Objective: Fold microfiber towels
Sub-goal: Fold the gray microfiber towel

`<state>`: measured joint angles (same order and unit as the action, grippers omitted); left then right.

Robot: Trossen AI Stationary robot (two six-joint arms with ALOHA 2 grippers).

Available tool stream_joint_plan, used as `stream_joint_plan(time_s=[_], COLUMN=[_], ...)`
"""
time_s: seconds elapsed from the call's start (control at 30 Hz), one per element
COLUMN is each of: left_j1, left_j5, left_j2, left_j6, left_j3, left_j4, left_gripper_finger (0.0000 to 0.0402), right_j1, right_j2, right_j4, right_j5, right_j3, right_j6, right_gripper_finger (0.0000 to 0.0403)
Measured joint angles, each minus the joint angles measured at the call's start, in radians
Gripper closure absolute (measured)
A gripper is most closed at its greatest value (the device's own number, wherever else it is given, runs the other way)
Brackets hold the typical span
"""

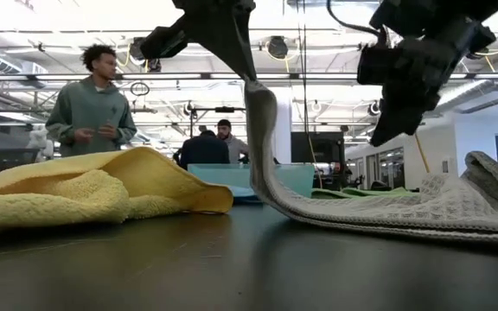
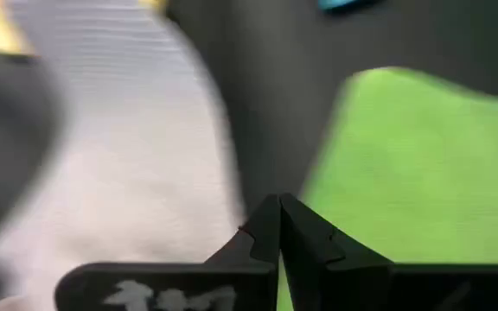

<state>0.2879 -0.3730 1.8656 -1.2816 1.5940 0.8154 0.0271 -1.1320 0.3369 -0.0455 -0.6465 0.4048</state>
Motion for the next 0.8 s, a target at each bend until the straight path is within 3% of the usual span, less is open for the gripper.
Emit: stream_joint_plan(time_s=[0.33, 0.6, 0.8], left_j1=[-0.009, -0.009, -0.009], left_j5=[-0.004, -0.004, -0.004], left_j2=[0.0, 0.0, 0.0], left_j6=[0.002, 0.003, 0.008], left_j3=[0.0, 0.0, 0.0], left_j4=[0.001, 0.002, 0.002], left_gripper_finger=[0.0401, 0.0401, 0.0401], right_j1=[0.039, 0.067, 0.068], right_j2=[-0.117, -0.256, -0.275], right_j4=[0.013, 0.002, 0.232], right_j5=[0.123, 0.127, 0.128], right_j3=[0.022, 0.047, 0.049], right_j6=[-0.065, -0.117, -0.189], right_gripper_finger=[0.0403, 0.0403, 0.0403])
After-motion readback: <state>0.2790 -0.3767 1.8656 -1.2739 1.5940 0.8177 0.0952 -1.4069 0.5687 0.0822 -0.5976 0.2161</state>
